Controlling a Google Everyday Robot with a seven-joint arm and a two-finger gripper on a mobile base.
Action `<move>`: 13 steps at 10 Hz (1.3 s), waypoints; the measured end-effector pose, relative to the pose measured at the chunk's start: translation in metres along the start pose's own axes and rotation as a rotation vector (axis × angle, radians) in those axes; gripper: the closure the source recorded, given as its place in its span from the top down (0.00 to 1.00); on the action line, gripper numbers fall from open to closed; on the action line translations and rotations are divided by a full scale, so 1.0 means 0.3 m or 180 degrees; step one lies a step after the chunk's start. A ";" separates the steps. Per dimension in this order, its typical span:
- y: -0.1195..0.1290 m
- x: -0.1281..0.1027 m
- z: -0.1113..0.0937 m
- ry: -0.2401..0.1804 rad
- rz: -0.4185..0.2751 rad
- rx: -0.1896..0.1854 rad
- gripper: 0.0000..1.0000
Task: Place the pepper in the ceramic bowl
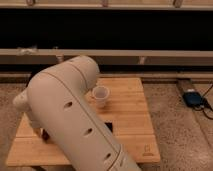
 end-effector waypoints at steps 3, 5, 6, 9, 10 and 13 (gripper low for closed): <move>-0.026 -0.004 -0.078 -0.0117 0.0048 -0.0133 0.03; -0.030 0.011 -0.172 -0.0255 -0.0003 -0.0258 0.00; -0.030 0.024 -0.242 -0.0360 -0.0079 -0.0348 0.00; -0.050 0.045 -0.419 -0.0657 -0.0273 -0.0612 0.00; -0.056 0.030 -0.461 -0.0737 -0.0333 -0.0657 0.00; -0.116 -0.100 -0.526 -0.0835 -0.0435 -0.0688 0.00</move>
